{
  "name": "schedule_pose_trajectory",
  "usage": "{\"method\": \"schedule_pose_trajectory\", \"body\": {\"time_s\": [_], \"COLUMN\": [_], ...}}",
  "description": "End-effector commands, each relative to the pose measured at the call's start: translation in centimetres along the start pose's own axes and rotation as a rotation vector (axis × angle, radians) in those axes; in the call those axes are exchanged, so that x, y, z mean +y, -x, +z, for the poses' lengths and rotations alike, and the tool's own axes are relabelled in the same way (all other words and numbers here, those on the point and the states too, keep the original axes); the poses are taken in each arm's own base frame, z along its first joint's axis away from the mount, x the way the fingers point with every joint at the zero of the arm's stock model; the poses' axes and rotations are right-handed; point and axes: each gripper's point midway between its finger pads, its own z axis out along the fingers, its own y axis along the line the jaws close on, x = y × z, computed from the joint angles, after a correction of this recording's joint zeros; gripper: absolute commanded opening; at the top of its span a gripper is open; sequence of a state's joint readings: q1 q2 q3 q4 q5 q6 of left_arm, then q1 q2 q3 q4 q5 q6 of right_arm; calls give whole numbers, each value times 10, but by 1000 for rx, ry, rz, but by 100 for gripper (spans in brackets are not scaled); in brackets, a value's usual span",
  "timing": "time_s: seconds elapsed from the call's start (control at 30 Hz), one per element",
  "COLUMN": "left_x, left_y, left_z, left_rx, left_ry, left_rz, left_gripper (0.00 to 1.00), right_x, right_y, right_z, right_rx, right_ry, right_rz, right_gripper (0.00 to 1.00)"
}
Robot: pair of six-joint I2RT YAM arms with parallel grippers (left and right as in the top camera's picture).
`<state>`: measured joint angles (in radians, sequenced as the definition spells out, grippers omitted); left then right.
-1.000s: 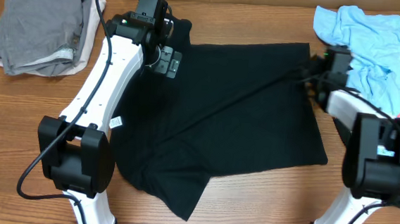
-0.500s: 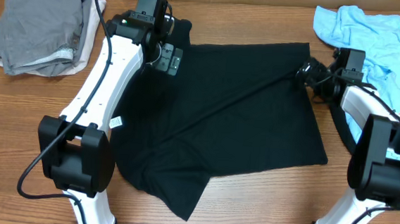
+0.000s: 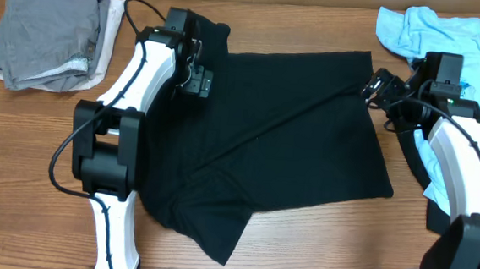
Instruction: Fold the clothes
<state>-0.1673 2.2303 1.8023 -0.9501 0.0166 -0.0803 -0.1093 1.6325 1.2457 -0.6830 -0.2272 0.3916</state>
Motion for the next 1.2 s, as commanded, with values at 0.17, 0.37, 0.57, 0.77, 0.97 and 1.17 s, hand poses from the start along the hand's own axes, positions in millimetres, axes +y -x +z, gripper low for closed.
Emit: {"method": "schedule_pose_trajectory", "body": {"time_s": [0.17,0.37,0.57,0.77,0.97,1.17], "left_x": [-3,5,32,79,94,72], "left_y": [-7,-9,-3,19,70,101], "left_z": [17,49,77,88,77,9], "left_rx": [48,73,57,-44,-234,-239], "left_ry": [-28,-17,-10,75,144,142], "left_rz": [-65,-66,-87,-131,49,154], "left_gripper": [96,100,100,100,100,100], "right_x": [18,13,11,10,9,20], "right_y": [-25,-45,-50,-50,-45,-27], "right_z": [-6,-6,-7,-7,-6,-13], "right_rx": [65,123,141,142,117,63], "right_ry": [-12,-82,-97,-98,-110,-88], "right_rz": [-54,-72,-72,-72,-77,-88], "right_gripper": [99,99,99,100,100,100]}}
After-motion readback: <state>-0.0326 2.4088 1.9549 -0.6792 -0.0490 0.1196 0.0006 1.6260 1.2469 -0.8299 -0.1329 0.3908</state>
